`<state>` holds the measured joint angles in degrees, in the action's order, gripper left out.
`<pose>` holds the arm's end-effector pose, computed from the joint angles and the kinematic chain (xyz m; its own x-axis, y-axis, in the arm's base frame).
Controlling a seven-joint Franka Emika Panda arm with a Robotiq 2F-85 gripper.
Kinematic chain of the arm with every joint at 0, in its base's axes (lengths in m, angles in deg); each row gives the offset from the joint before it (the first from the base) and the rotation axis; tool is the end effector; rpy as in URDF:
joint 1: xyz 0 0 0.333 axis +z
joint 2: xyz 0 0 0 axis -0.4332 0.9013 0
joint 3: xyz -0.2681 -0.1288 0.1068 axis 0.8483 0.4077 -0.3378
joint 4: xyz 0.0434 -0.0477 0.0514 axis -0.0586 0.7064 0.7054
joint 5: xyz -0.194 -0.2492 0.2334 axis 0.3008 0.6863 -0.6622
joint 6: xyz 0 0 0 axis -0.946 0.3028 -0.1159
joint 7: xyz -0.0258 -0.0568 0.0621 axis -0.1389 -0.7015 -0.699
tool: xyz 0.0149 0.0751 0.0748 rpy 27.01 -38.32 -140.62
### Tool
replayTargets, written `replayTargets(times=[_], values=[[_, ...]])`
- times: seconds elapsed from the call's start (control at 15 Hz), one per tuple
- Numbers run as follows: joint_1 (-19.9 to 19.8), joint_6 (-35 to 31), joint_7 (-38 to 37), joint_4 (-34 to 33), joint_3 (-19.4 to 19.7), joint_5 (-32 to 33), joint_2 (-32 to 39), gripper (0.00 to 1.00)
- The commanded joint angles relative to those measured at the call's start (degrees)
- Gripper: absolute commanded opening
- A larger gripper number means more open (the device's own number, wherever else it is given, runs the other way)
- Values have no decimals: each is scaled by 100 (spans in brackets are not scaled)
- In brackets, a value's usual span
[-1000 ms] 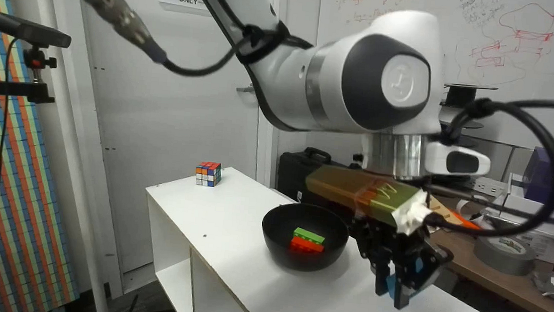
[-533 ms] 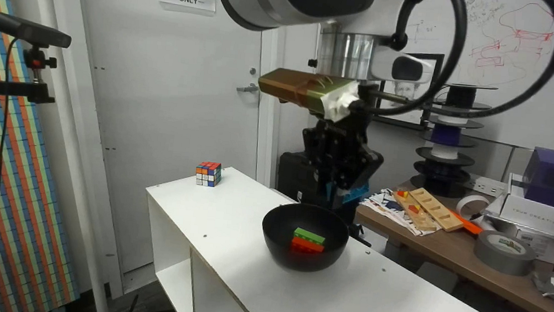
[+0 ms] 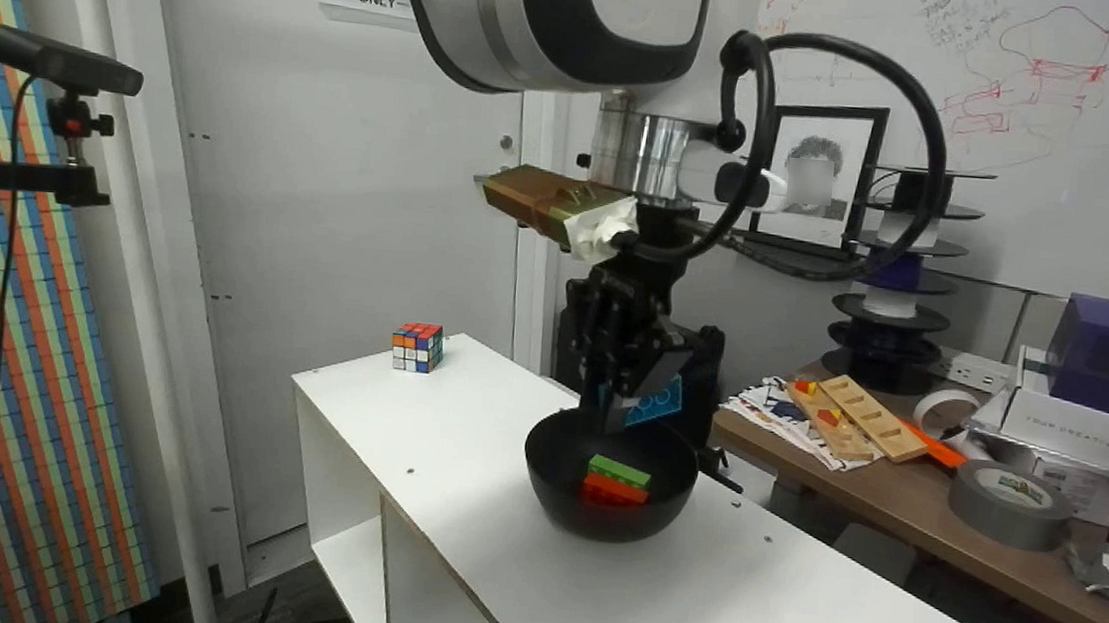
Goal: Pick up the blue, green, yellow and red objects and put them in the bowl
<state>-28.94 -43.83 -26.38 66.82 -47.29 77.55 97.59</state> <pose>0.6266 -0.0481 0.2504 0.9775 -0.1960 -0.0778 -0.1968 -0.9804 -0.0023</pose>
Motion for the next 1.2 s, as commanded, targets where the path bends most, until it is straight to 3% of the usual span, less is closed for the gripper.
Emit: replayTargets(times=[0.0, 0.2, 0.27, 0.4, 0.73, 1.13], values=[[120, -56, -66, -272, -9, -87, 247, 9], [140, -106, -1, -375, -47, -129, 350, 11], [132, -134, 30, -402, -68, -155, 366, 53], [116, -220, 84, -430, -91, -169, 362, 60], [12, -608, 140, -281, -28, -259, 133, 98], [-603, -1426, 253, 347, 370, -408, -281, 100]])
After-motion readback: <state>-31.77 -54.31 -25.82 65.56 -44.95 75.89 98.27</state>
